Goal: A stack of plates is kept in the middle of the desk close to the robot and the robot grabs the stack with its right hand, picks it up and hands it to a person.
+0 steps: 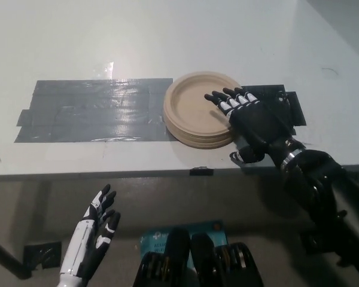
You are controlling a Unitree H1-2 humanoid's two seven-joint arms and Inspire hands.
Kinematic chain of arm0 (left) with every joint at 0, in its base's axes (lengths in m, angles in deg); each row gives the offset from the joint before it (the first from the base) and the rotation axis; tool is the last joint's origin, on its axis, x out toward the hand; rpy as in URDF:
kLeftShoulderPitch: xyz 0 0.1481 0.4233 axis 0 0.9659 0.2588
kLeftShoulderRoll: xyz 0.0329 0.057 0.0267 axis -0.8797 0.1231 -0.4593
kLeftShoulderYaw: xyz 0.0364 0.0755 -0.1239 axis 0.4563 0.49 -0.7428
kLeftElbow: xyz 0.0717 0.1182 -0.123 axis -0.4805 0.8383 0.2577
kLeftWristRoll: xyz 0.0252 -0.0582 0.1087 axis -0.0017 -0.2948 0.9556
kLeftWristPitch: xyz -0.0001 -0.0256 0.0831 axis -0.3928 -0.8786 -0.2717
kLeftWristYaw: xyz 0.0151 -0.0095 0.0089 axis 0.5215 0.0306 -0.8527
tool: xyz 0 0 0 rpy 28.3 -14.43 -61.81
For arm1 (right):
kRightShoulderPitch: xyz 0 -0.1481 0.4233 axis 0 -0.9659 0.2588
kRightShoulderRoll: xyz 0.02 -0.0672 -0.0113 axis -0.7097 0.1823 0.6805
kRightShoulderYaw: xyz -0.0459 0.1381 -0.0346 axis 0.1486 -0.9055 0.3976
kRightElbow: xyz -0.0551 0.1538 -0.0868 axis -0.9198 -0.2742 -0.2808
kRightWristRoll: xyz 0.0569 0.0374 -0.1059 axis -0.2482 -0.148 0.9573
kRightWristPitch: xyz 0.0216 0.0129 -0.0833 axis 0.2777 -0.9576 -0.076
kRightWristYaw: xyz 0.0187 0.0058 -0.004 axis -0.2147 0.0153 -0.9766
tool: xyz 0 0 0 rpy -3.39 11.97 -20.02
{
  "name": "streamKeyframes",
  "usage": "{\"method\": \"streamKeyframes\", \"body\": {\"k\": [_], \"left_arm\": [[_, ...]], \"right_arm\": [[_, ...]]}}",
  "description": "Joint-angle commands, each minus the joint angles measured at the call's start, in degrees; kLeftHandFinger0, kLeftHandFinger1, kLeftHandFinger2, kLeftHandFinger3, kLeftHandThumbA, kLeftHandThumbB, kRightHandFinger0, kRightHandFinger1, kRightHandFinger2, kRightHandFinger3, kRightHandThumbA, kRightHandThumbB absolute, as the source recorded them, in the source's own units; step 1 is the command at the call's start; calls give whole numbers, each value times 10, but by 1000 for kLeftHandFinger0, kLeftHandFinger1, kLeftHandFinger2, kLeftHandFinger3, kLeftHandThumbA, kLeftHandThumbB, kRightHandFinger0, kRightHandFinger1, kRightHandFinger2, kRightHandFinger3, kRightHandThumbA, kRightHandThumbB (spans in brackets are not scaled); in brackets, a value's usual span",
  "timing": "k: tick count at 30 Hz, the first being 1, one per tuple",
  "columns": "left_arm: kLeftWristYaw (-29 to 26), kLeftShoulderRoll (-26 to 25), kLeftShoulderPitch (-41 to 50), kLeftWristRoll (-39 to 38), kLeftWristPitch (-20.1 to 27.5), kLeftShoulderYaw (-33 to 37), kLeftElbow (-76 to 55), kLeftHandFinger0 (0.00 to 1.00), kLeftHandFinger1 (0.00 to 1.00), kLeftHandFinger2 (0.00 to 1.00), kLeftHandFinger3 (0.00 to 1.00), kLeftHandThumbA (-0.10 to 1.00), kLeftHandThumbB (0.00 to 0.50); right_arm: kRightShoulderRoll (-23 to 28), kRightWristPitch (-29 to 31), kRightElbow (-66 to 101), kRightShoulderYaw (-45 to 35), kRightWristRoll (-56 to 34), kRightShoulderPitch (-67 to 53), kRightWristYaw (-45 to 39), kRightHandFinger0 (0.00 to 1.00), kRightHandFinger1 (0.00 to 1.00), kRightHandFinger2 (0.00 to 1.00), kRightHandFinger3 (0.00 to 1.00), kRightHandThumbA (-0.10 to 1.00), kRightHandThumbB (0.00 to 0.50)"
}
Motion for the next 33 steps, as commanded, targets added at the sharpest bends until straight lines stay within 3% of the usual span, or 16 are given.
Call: {"method": "streamKeyframes", "body": {"k": [1,18,26,27,28,29,30,31,32,33], "left_arm": [[6,-3,-1,-6,17,0,-20,963,1000,1000,1000,880,0],[7,0,-3,-16,14,0,-21,935,1000,1000,1000,983,0],[10,-2,-9,-20,3,0,-25,938,1000,1000,1000,1000,0],[8,-1,-10,-18,6,1,-24,925,1000,1000,1000,1000,0],[8,-1,-10,-16,6,1,-24,924,1000,1000,1000,1000,0],[8,-1,-10,-18,5,1,-24,923,1000,1000,1000,1000,0],[8,-1,-9,-19,6,1,-24,923,1000,1000,1000,1000,0],[8,-1,-9,-19,7,1,-23,923,1000,1000,1000,1000,0],[9,-2,-8,-19,7,2,-24,923,1000,1000,1000,1000,0],[9,-3,-7,-17,7,2,-25,922,1000,1000,1000,1000,0]], "right_arm": [[-11,30,-21,3,31,36,82,1000,1000,1000,1000,1000,481],[-38,52,-132,41,69,75,177,1000,1000,1000,1000,1000,466],[-42,60,-181,62,78,87,186,1000,1000,1000,1000,950,453],[-42,62,-207,72,88,92,201,1000,1000,1000,1000,926,457],[-46,63,-232,79,94,96,224,1000,1000,1000,1000,795,467],[-55,51,-281,93,114,107,264,1000,1000,1000,1000,454,440],[-60,36,-313,109,133,116,290,875,876,935,1000,219,360],[-64,22,-335,123,146,123,308,680,732,825,962,138,379],[-70,11,-366,138,159,128,335,311,393,555,776,-33,391],[-77,-1,-405,153,167,134,362,62,79,280,605,-87,389]]}}
